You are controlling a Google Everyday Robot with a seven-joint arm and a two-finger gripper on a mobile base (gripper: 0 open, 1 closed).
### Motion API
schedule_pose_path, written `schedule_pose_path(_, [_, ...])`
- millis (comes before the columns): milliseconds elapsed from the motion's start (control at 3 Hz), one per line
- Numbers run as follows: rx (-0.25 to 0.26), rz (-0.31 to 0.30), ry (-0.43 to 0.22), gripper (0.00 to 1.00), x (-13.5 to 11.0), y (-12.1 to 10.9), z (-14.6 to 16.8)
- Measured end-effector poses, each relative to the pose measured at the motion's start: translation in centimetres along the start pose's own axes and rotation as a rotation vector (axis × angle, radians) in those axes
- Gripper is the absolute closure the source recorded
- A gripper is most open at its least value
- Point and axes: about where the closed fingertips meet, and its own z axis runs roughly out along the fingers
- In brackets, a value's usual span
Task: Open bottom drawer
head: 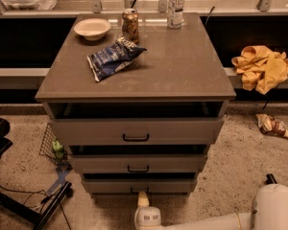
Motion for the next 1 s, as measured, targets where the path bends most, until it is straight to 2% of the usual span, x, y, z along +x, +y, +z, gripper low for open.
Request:
schedule_pose_path(333, [0.000,0.000,0.000,0.00,0.0,0.0,0.0])
schedule_pose_path(667, [-0.010,-0.017,0.012,0.00,-0.6,-0.6,2.2])
schedule_pose_path(1000, [-0.029,-0.047,0.057,0.00,-0.7,-2.7,9.9])
